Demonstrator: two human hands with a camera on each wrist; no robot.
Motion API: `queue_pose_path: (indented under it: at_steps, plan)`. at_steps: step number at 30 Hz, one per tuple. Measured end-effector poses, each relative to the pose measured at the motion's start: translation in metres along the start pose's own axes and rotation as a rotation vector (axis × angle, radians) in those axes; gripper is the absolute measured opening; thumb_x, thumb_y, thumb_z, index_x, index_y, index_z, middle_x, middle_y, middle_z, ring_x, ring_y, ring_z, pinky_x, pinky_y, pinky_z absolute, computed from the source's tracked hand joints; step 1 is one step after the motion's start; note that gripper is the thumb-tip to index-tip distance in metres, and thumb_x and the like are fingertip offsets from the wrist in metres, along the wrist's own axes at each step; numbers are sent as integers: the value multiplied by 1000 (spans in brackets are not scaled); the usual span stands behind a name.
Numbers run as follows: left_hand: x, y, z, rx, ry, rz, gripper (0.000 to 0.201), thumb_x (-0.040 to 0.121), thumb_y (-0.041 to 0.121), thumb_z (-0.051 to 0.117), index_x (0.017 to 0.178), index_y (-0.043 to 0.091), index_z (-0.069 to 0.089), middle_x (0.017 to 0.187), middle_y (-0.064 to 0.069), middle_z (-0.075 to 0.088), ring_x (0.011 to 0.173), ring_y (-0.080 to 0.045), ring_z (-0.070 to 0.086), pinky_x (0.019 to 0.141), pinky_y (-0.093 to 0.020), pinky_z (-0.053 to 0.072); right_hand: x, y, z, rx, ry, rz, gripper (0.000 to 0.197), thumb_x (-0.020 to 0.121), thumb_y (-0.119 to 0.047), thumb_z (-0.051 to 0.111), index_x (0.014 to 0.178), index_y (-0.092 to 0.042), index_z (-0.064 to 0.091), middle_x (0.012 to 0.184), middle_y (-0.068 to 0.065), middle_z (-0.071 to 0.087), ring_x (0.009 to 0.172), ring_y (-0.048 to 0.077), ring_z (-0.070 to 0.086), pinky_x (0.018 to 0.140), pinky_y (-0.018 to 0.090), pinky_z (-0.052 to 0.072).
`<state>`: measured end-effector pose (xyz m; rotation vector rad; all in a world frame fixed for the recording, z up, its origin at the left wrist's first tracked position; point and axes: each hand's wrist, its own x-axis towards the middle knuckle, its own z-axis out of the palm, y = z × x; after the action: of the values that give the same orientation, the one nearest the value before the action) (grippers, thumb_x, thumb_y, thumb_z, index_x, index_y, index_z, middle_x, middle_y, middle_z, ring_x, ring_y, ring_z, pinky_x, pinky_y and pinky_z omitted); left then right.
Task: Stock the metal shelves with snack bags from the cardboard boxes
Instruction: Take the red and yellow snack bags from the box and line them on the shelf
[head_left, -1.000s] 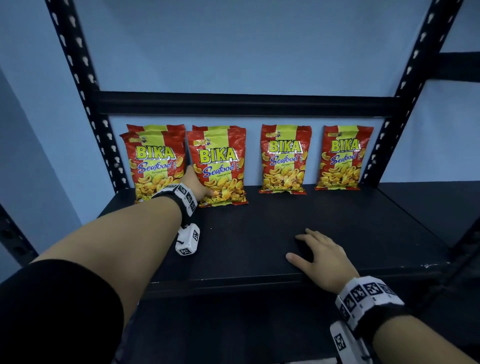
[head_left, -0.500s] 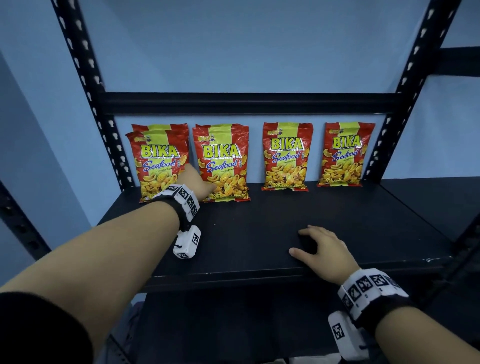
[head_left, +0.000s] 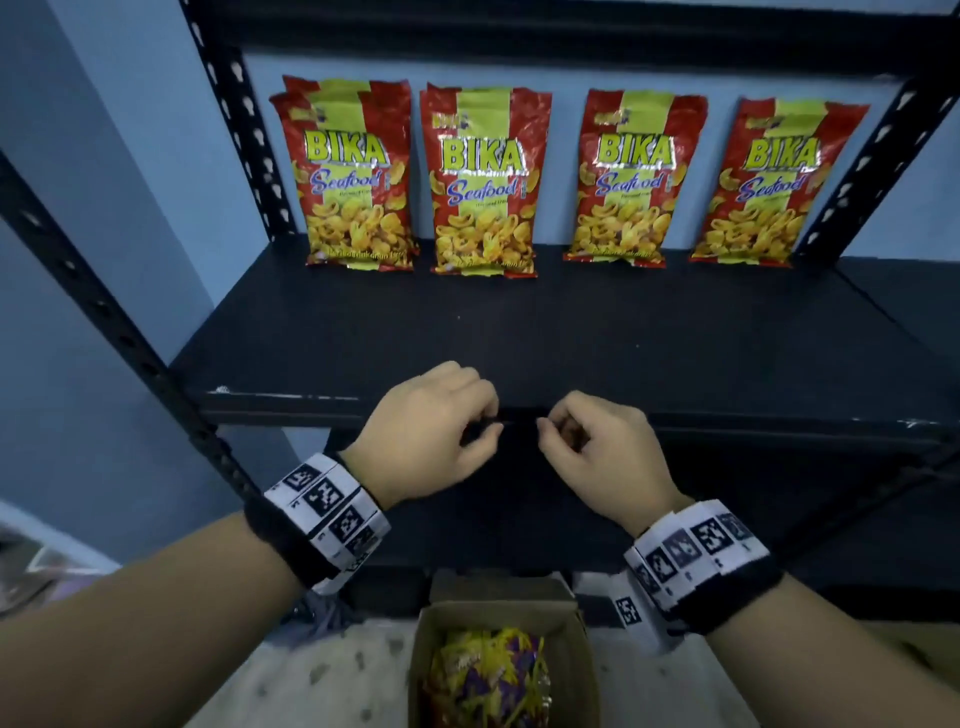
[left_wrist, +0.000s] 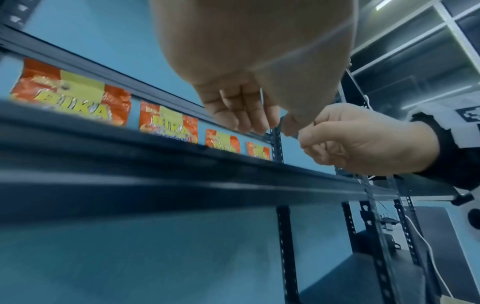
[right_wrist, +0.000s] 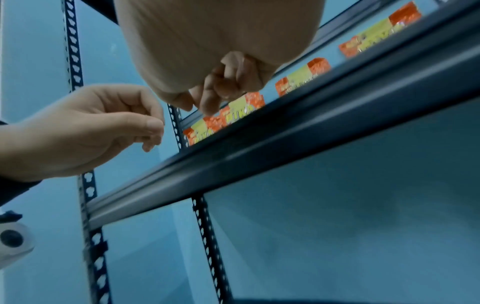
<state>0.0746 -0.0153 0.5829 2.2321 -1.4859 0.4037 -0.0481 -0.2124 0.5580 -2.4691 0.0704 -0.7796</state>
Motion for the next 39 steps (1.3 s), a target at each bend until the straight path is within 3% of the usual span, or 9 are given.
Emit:
queue_pose_path:
  at_steps: [4,13,16,21,24,27,32,36,39]
  plan:
    - [-60,0,45,-91,-44,-12,12,90,28,68,89,17,62,83,5,55,82,-16,51,68,-27,44,-49,17,42,37,-61,102,21,93,-25,70,74,-22,60,60,-11,54,55,9,55,51,35,48]
    - [-192,-22,180,-337,-646,-511,10,89,29,60,98,27,58,91,13,51,78,-9,52,79,-41,53,-179,79,130,15,-673,616,11,92,-30,67,85,-28,60,73,-10,68,69,13,65,68,39,57]
    - [-231,-14,228,-327,-808,-625,9,88,31,60,94,34,53,95,8,61,86,-18,61,82,-40,53,-240,104,162,-32,-907,766,10,91,-35,68,89,-29,61,88,-5,72,82,17,66,78,39,58]
    - [-275,-3,315,-319,-1029,-733,15,93,32,67,104,25,58,111,-3,70,105,-23,65,85,-27,46,-321,146,211,-62,-1142,918,23,92,-35,70,103,-15,68,106,6,71,95,21,66,85,34,55]
    - [-297,-11,377,-318,-1033,-775,27,87,36,76,104,25,58,114,-4,70,108,-24,64,89,-29,47,-354,185,242,-98,-1207,972,34,92,-41,72,115,-17,65,114,3,66,99,18,64,88,33,55]
    - [-325,-23,441,-282,-1110,-802,45,90,26,74,132,15,59,133,-7,61,122,-25,58,102,-27,43,-390,228,281,-124,-1256,1022,48,92,-42,73,130,-16,58,125,5,62,107,21,64,93,35,56]
    - [-374,-28,531,-240,-1151,-978,56,95,30,68,146,14,49,142,-14,57,127,-32,57,104,-37,47,-439,277,336,-140,-1262,1091,68,95,-39,71,150,-13,42,142,10,53,124,27,57,91,31,48]
    - [-405,-27,573,-224,-1103,-1087,79,90,38,74,154,27,30,135,-14,60,118,-34,61,96,-43,54,-468,295,370,-193,-1184,1184,54,94,-35,69,139,-12,50,123,9,63,105,27,63,93,37,54]
    - [-423,-31,598,-213,-1161,-1140,87,90,42,74,157,30,21,131,-15,62,115,-35,63,95,-45,55,-478,300,388,-191,-1274,1185,34,99,-32,64,124,-10,56,110,7,62,94,23,59,86,32,49]
